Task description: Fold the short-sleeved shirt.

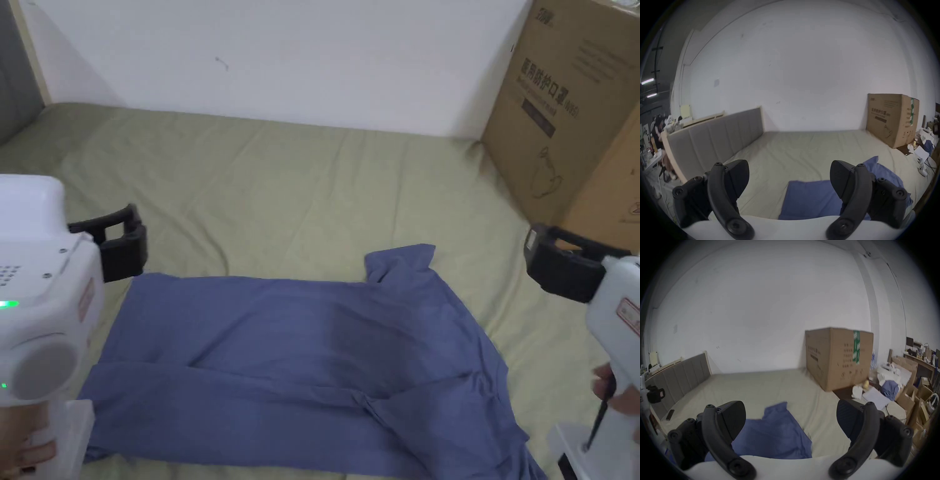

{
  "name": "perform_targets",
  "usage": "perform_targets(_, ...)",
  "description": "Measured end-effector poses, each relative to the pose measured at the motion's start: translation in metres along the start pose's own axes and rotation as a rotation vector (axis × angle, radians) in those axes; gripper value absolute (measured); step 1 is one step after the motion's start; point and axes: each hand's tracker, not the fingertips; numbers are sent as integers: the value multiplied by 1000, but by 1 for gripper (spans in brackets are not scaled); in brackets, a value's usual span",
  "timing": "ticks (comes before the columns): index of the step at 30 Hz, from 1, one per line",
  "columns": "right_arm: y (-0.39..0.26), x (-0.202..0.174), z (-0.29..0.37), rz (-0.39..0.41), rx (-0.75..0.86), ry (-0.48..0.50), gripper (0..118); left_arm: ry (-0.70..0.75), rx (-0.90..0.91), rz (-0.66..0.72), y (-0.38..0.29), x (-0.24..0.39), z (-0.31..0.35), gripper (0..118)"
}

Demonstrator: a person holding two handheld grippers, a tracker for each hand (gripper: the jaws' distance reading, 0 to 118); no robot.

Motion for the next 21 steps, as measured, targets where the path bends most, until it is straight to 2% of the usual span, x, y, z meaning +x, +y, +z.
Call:
perform_targets(2, 0, -8, -1, 7, 8, 11, 103, -36, 18, -3, 2, 13, 3, 71)
perform_targets(3, -1, -12, 1, 9, 17, 27, 90, -48, 19, -2, 2, 19, 4, 55)
perform_targets(4, -3, -15, 1, 10, 15, 41, 90, -63, 17, -2, 0, 21, 2, 55)
perform_targets(5, -5, -18, 1, 8, 11, 53, 84, -75, 9, -2, -1, 25, 1, 50)
perform_targets(6, -7, -21, 1, 2, 6, 61, 66, -95, -2, 0, -3, 28, 1, 39)
perform_targets(7, -10, -24, 1, -5, -3, 67, 37, -113, -9, 10, -5, 31, 2, 17)
perform_targets(8, -13, -27, 1, -12, -9, 70, 17, -121, -9, 17, -8, 34, 1, 4)
perform_targets(9, -15, -29, 2, -15, -13, 70, 6, -127, -7, 24, -11, 35, 3, 0)
perform_targets(10, -18, -30, 2, -22, -13, 78, 0, -151, -16, 28, -13, 36, 3, 0)
perform_targets(21, -27, -45, -15, 6, -58, 110, 0, -192, -147, 59, -28, 26, -33, 0)
